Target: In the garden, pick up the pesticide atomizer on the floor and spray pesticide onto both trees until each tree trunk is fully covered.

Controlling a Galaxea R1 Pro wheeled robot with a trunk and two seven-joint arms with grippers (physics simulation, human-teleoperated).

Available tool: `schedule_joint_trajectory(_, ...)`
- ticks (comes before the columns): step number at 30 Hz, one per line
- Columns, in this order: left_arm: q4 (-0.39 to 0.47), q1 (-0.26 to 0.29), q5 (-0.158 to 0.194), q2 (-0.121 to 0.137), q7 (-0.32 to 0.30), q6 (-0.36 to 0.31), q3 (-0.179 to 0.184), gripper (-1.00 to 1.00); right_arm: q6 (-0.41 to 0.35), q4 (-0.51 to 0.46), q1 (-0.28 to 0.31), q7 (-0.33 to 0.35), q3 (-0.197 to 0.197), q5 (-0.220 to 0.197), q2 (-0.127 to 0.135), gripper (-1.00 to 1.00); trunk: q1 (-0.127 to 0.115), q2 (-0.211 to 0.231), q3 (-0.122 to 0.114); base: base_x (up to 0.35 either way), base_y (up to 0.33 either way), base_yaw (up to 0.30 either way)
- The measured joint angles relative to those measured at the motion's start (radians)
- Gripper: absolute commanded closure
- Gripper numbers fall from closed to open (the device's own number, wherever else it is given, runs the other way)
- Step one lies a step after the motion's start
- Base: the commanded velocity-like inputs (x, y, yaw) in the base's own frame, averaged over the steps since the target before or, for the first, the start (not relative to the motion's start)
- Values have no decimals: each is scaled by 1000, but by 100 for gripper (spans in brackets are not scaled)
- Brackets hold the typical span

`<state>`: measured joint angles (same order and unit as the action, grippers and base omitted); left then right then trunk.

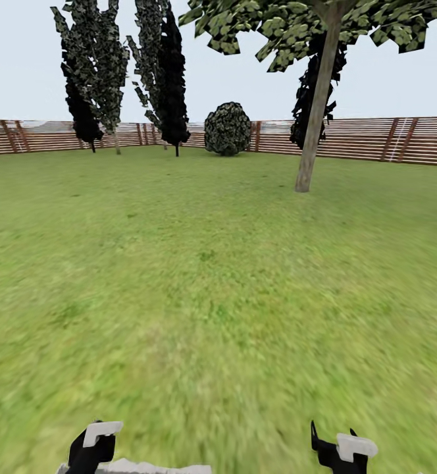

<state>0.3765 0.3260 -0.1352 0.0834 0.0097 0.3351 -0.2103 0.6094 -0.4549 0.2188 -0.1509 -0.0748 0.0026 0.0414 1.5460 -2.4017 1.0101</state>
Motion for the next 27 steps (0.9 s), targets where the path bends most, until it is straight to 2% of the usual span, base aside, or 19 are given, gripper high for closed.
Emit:
schedule_joint_trajectory(11,0,0,0,0,0,0,0,100,0,0,0,0,1,0,-1,-100,0,0,1,283,-145,0)
schedule_joint_trajectory(27,0,0,0,0,0,0,0,100,0,1,0,0,1,0,-2,-100,0,0,16,283,-145,0)
